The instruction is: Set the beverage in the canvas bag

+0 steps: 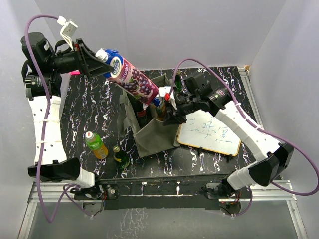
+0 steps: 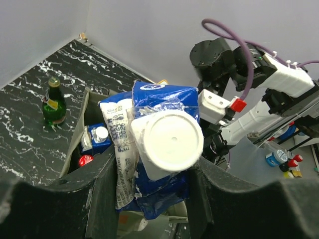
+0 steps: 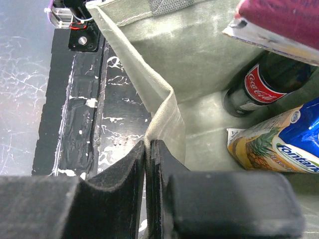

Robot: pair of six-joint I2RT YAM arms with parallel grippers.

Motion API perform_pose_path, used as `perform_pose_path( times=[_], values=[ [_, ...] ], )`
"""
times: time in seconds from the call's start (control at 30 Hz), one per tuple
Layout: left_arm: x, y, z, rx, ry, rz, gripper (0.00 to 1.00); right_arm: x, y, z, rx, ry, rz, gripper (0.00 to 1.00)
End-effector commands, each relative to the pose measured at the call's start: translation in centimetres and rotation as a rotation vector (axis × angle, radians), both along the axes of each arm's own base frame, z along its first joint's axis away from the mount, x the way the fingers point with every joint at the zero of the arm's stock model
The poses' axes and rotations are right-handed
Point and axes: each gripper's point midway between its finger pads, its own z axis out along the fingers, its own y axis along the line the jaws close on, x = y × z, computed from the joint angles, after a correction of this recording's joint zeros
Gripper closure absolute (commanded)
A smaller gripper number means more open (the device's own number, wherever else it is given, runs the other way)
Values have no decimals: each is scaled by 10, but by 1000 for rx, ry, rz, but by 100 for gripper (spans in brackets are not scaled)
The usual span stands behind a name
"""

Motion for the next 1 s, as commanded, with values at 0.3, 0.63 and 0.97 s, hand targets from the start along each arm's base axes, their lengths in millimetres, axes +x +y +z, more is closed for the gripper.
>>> perform_pose_path(
  times=[0.3, 0.63, 0.97],
  values=[
    [-42, 4, -7, 142, -180, 71, 100, -18, -7, 14, 33, -39, 38, 87],
    [-35, -17, -43, 285, -156, 91, 100, -17, -5, 15, 33, -26, 40, 86],
    [-31, -43, -81, 378, -152, -12, 100, -14, -3, 13, 29, -22, 36, 86]
  ],
)
